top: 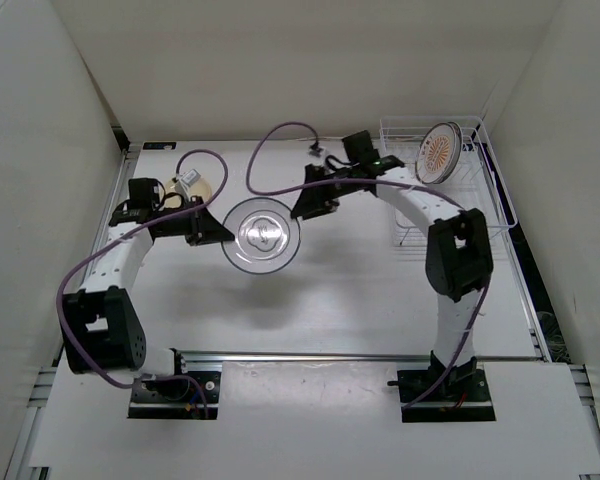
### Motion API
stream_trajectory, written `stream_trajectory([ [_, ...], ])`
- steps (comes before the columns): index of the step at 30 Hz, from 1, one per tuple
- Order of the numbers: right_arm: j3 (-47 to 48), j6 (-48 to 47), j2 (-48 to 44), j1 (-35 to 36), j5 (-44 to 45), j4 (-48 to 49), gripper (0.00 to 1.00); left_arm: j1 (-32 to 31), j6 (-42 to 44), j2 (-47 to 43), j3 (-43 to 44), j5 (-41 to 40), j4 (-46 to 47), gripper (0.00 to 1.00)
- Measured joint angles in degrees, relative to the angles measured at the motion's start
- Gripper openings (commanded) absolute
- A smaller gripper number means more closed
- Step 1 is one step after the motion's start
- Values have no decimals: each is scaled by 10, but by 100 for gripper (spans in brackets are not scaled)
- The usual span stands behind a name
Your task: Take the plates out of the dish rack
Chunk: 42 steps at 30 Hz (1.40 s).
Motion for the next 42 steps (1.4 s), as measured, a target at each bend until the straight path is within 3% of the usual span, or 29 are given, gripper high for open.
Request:
stream_trajectory([
  [6, -66, -50, -126, -118, 87, -50, 90, -3, -115, 119, 81, -47, 38, 10],
  [13, -160, -155, -315, -240, 108, -143, 94, -5, -203, 361, 340, -86, 61, 10],
  [21, -257, -285, -399, -362, 112, -304, 96, -55, -221, 555, 587, -137, 86, 10],
  [28, -295, -310, -437, -386, 102, -346, 96, -118, -215, 646, 612, -135, 85, 10],
  [35, -316, -314, -442, -412, 76, -351, 98, -118, -211, 677, 612, -136, 78, 10],
  [38, -328, -314, -448, -417, 65, -352, 98, -115, -206, 677, 612, -137, 82, 25],
  [39, -332, -314, -451, -418, 63, -352, 98, -114, -204, 677, 611, -137, 83, 48],
  [40, -337, -314, -455, -419, 61, -351, 98, -114, -196, 677, 611, -140, 84, 62],
  [42, -347, -313, -463, -420, 58, -350, 99, -112, -202, 675, 609, -127, 91, 75],
])
